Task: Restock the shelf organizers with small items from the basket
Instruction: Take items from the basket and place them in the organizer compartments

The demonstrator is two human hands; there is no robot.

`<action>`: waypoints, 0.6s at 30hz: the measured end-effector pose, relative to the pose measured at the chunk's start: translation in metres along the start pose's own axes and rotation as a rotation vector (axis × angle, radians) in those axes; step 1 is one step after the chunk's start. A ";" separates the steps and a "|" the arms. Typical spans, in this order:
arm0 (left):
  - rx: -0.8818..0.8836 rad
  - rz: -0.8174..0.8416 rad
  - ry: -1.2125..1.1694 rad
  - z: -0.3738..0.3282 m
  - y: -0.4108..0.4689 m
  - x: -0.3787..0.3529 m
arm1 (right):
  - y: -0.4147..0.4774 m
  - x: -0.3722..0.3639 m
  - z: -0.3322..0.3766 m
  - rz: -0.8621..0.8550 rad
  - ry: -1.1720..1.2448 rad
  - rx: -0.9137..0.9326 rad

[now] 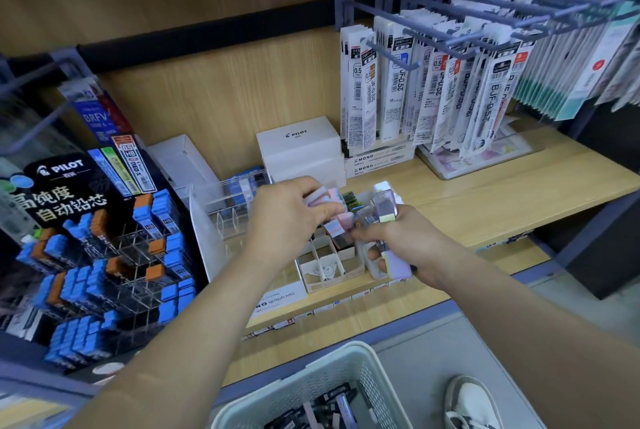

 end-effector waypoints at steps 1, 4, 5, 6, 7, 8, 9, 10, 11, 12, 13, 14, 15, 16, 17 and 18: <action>-0.027 -0.014 0.011 0.001 0.000 -0.002 | 0.000 -0.001 0.001 0.001 0.000 0.003; -0.135 -0.033 0.050 0.003 -0.002 -0.010 | 0.001 0.002 0.006 -0.043 0.004 0.013; -0.150 -0.028 0.058 0.003 -0.002 -0.015 | 0.002 0.003 0.008 -0.060 -0.007 0.017; -0.155 -0.016 0.065 0.006 -0.003 -0.020 | 0.003 0.004 0.009 -0.076 -0.018 0.018; -0.162 -0.002 0.070 0.007 -0.004 -0.025 | 0.003 0.005 0.009 -0.087 -0.026 0.012; -0.165 0.013 0.078 0.010 -0.004 -0.031 | 0.003 0.006 0.010 -0.093 -0.028 -0.001; -0.165 0.032 0.072 0.012 -0.004 -0.036 | 0.002 0.007 0.010 -0.093 -0.025 -0.017; -0.146 0.053 0.052 0.013 -0.004 -0.041 | 0.001 0.008 0.010 -0.088 -0.016 -0.031; -0.114 0.073 0.021 0.014 -0.005 -0.044 | 0.000 0.009 0.010 -0.078 0.001 -0.042; -0.084 0.092 0.000 0.014 -0.005 -0.047 | -0.002 0.010 0.010 -0.067 0.025 -0.052; -0.074 0.097 0.000 0.014 -0.005 -0.048 | -0.004 0.011 0.011 -0.055 0.057 -0.062; -0.079 0.096 0.018 0.013 -0.005 -0.048 | -0.005 0.012 0.011 -0.047 0.093 -0.075; -0.082 0.094 0.028 0.011 -0.005 -0.046 | -0.007 0.014 0.011 -0.041 0.130 -0.088; -0.073 0.091 0.023 0.010 -0.004 -0.043 | -0.009 0.016 0.012 -0.035 0.164 -0.098; -0.063 0.088 0.012 0.008 -0.003 -0.040 | -0.010 0.018 0.012 -0.028 0.192 -0.103; -0.060 0.084 0.012 0.008 -0.002 -0.037 | -0.010 0.020 0.013 -0.023 0.212 -0.105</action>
Point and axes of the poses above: each hand's wrist, its own y-axis towards the middle knuckle, its own x-axis out of the back of the hand, z = x × y, the point moved 4 cm from there along y, towards the middle knuckle, and after that the axes turned 5 degrees about -y, right-handed, at the moved point
